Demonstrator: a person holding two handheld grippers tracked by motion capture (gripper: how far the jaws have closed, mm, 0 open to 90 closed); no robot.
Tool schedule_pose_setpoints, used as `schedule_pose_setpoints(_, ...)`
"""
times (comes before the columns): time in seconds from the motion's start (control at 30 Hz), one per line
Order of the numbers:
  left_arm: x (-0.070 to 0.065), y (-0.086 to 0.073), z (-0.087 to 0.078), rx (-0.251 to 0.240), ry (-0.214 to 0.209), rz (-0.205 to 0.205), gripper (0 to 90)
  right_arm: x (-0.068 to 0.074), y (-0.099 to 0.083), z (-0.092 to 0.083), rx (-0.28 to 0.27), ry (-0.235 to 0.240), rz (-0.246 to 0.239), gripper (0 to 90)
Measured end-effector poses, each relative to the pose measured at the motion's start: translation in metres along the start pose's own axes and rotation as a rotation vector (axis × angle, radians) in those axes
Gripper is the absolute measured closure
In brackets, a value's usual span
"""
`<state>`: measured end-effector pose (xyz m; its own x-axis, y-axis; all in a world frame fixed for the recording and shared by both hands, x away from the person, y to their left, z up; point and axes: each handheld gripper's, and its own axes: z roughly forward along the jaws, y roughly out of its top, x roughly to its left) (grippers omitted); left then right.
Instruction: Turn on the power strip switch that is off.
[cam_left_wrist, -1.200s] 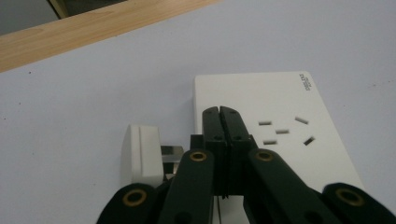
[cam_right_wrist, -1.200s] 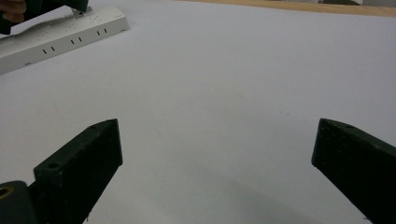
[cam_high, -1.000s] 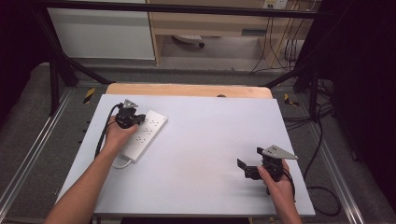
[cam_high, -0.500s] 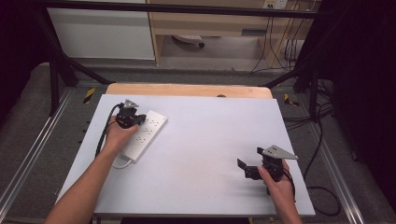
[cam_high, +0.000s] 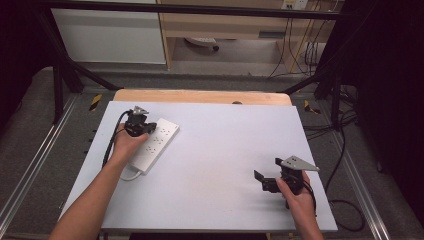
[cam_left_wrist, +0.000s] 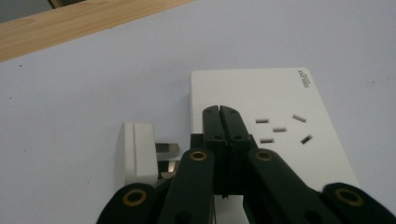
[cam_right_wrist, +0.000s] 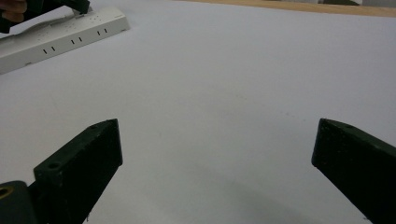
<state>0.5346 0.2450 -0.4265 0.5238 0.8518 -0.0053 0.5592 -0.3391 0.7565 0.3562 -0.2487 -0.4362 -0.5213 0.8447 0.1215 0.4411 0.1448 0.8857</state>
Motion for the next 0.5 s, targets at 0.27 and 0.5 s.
schedule_pose_setpoints(0.27,0.0006,0.0001,0.0001,0.004,-0.007,-0.011,90.0,0.0,0.0,-0.0001,0.0,0.001,-0.002,2.2)
schedule_pose_setpoints(0.5,0.0019,-0.0004,0.0001,0.003,-0.016,-0.021,90.0,0.0,0.0001,-0.0002,0.0,0.0,-0.003,2.2)
